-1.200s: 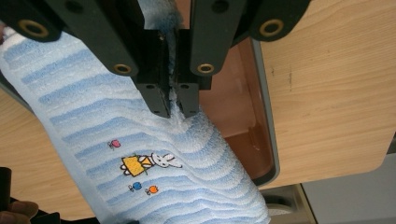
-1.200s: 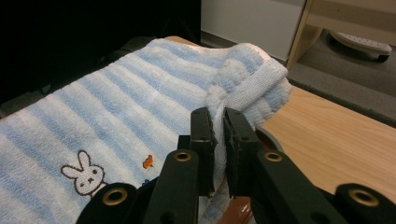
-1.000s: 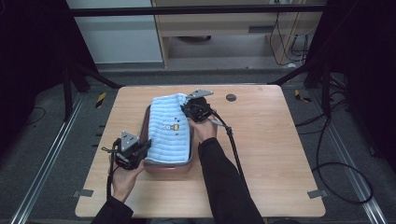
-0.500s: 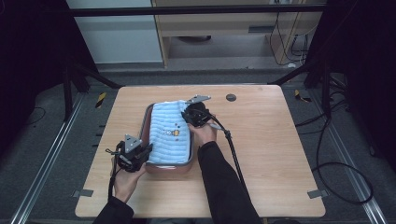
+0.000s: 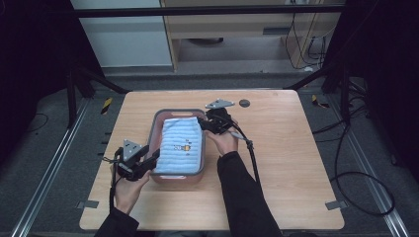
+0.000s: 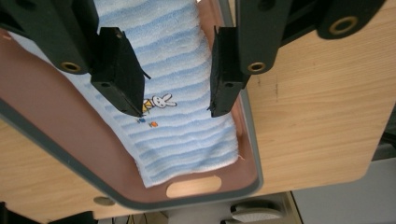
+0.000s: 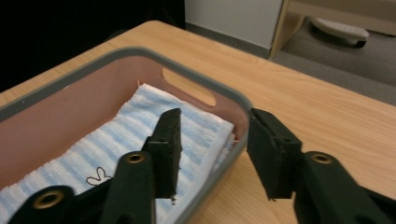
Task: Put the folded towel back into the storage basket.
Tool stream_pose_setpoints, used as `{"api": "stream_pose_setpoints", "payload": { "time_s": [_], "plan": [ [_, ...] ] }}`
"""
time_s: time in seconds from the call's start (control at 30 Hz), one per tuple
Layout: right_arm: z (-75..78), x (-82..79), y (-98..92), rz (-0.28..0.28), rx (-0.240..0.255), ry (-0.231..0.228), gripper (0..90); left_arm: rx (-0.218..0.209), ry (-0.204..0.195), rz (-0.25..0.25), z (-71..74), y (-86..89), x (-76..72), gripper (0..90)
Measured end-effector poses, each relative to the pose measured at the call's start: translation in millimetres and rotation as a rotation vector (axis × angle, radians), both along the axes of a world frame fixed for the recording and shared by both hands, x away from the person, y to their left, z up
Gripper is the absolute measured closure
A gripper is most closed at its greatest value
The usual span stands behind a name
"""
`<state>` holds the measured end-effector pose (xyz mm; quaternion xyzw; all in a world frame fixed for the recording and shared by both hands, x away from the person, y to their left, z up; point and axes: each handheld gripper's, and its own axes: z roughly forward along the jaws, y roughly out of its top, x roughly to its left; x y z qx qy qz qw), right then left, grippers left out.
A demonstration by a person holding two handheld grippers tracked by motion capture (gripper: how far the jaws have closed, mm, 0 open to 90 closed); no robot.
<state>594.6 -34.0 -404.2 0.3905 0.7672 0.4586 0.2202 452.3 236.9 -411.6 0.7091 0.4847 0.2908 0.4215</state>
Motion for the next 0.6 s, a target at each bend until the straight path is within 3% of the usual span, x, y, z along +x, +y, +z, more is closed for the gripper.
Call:
{"api": "stream_pose_setpoints", "payload": {
  "time_s": [0.17, 0.33, 0.43, 0.6],
  "plan": [
    [11.4, -13.8, -27.0, -0.037, 0.036, -0.041, 38.7, -0.033, -0.008, -0.004, 5.4, 11.9, -1.3, 45.2],
    [15.0, -29.0, -64.5, -0.084, 0.063, -0.062, 29.4, -0.054, -0.016, -0.013, 6.5, 28.9, -0.8, 34.9],
    [11.7, -39.6, -92.2, -0.126, 0.07, -0.059, 27.0, -0.051, -0.036, -0.016, 7.0, 40.8, -1.0, 30.8],
    [5.4, -58.3, -138.4, -0.191, 0.069, -0.056, 26.0, -0.05, -0.034, 0.004, 6.7, 56.5, -0.1, 27.6]
  ]
}}
